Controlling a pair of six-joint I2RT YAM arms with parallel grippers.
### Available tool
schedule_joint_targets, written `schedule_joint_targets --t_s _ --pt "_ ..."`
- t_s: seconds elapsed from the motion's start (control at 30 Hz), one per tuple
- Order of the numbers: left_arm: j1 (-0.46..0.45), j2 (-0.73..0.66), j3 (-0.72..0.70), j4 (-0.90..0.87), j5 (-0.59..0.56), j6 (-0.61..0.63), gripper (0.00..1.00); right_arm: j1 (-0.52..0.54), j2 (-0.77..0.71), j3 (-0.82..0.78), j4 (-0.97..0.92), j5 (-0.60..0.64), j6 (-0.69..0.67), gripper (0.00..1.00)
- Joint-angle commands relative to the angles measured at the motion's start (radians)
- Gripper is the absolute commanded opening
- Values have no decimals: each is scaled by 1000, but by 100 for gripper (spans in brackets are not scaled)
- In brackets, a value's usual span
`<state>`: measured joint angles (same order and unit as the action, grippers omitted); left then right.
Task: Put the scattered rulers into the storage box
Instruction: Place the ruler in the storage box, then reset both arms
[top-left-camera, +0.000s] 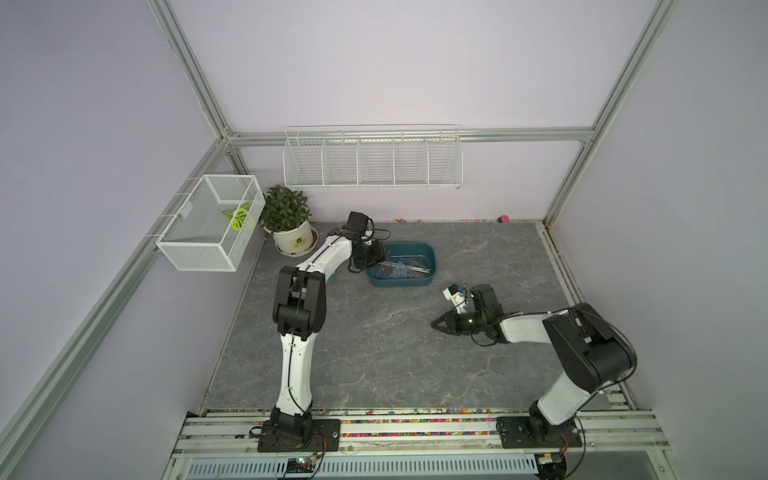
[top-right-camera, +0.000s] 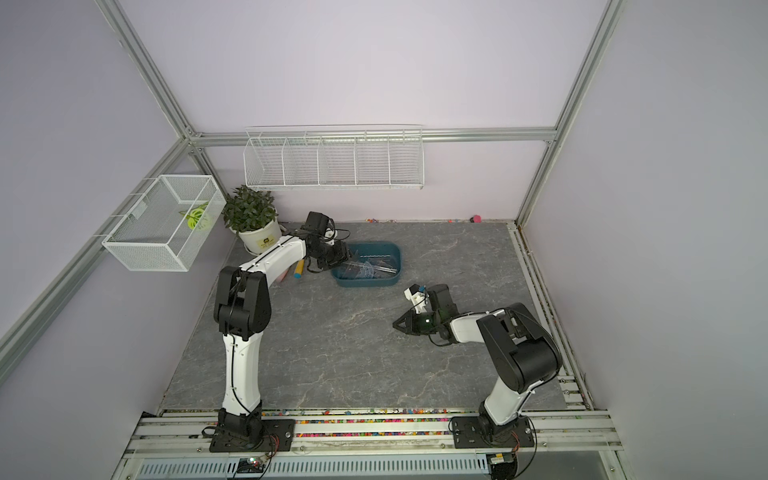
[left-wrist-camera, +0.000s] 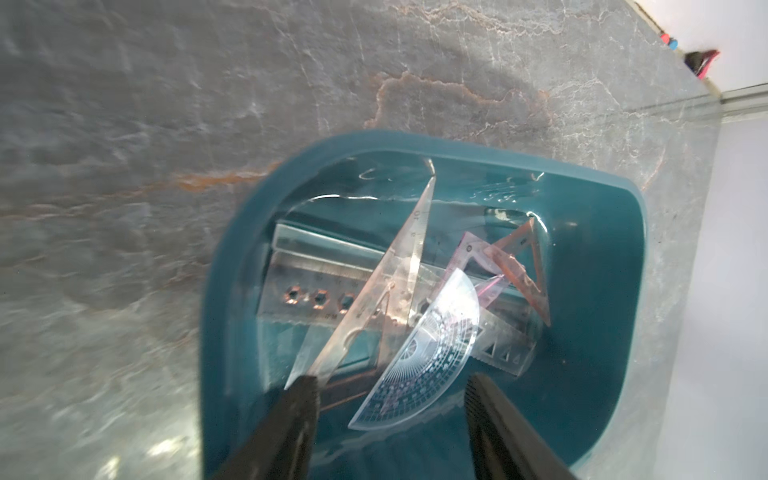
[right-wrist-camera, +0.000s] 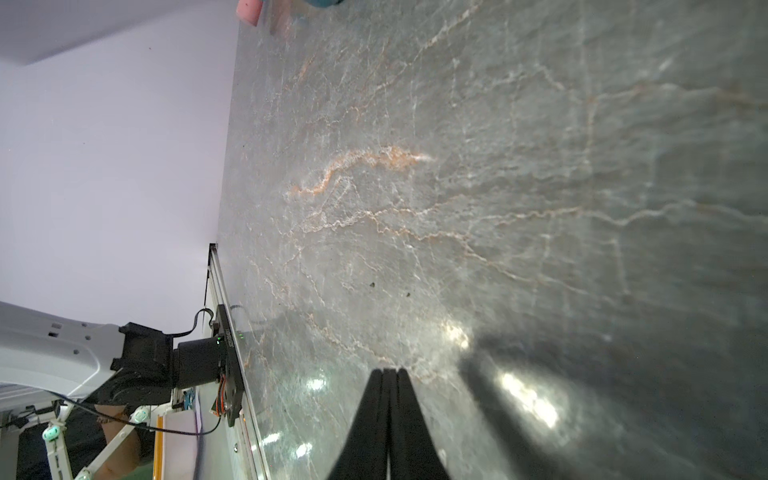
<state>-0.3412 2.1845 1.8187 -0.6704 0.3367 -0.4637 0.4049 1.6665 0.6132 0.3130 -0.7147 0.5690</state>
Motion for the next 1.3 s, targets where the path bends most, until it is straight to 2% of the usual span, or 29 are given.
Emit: schedule_joint_targets --t_s 0.0,0.07,0.17,0.2,0.23,0.27,0.3,0.37,0.4,0.43,0.47,0.5,0.53,0.57,0.6,0.67,0.7,0.73,0.9,0.93,0.97,1.0,1.03,1.1,1.17,1.23,1.27 --pt "-12 -176 -51 31 -112 38 66 -10 -103 41 -97 73 -73 26" --pt "-25 -301 -135 85 -157 68 70 -8 -209 70 -215 178 -132 33" --pt "-61 -549 -377 280 -290 151 81 -9 -415 62 -298 446 -205 51" --pt "-75 -642 -503 390 -341 206 85 -10 -488 50 -314 575 -219 60" --pt "-82 -731 -639 510 -405 243 100 -11 -560 39 -331 734 -197 68" --pt "-83 -796 -757 622 -480 257 100 -16 -612 27 -327 838 -210 80" --pt "-83 -858 -900 750 -577 309 100 -17 -661 -11 -276 942 -265 97" --pt "-67 -943 -1135 998 -725 406 100 -21 -706 -118 -110 1092 -452 97" --pt "-38 -979 -1243 1106 -712 480 97 -35 -704 -175 5 1158 -506 97" --pt "5 -1009 -1337 1193 -677 500 96 -80 -682 -219 96 1165 -523 97" --pt "63 -1023 -1410 1251 -617 452 95 -121 -659 -235 116 1139 -517 97" --pt "113 -1033 -1464 1296 -558 466 92 -158 -631 -235 101 1110 -541 98" --pt "131 -1038 -1499 1295 -590 445 93 -180 -588 -250 130 1142 -539 97" --pt "142 -1025 -1521 1313 -584 444 93 -190 -553 -281 228 1161 -532 97" --pt "145 -1009 -1530 1300 -566 453 93 -197 -525 -298 297 1126 -554 98" --pt "156 -1009 -1519 1271 -504 466 94 -206 -489 -299 344 1105 -549 98" --pt "172 -995 -1553 1372 -468 488 94 -223 -430 -311 426 1074 -569 99" --pt "186 -979 -1583 1470 -454 491 96 -227 -355 -311 500 1108 -570 98" --pt "298 -823 -1585 1662 -333 500 94 -239 -40 -327 906 1109 -620 99" --pt "306 -762 -1572 1692 -331 496 94 -253 -91 -297 764 1077 -576 99" --pt "307 -702 -1558 1730 -323 501 95 -300 -138 -241 572 983 -538 99" --pt "314 -661 -1515 1709 -320 501 95 -371 -147 -202 477 878 -498 99" --pt "338 -659 -1475 1637 -315 472 100 -397 -136 -231 552 817 -492 99" --pt "391 -679 -1429 1518 -257 423 100 -397 -117 -244 603 823 -503 99" --pt "390 -661 -1449 1586 -253 431 100 -392 -123 -232 569 796 -525 99" --pt "390 -677 -1430 1515 -255 424 100 -389 -148 -206 480 799 -526 99" --pt "390 -671 -1437 1547 -255 424 100 -390 -152 -205 473 800 -526 99"
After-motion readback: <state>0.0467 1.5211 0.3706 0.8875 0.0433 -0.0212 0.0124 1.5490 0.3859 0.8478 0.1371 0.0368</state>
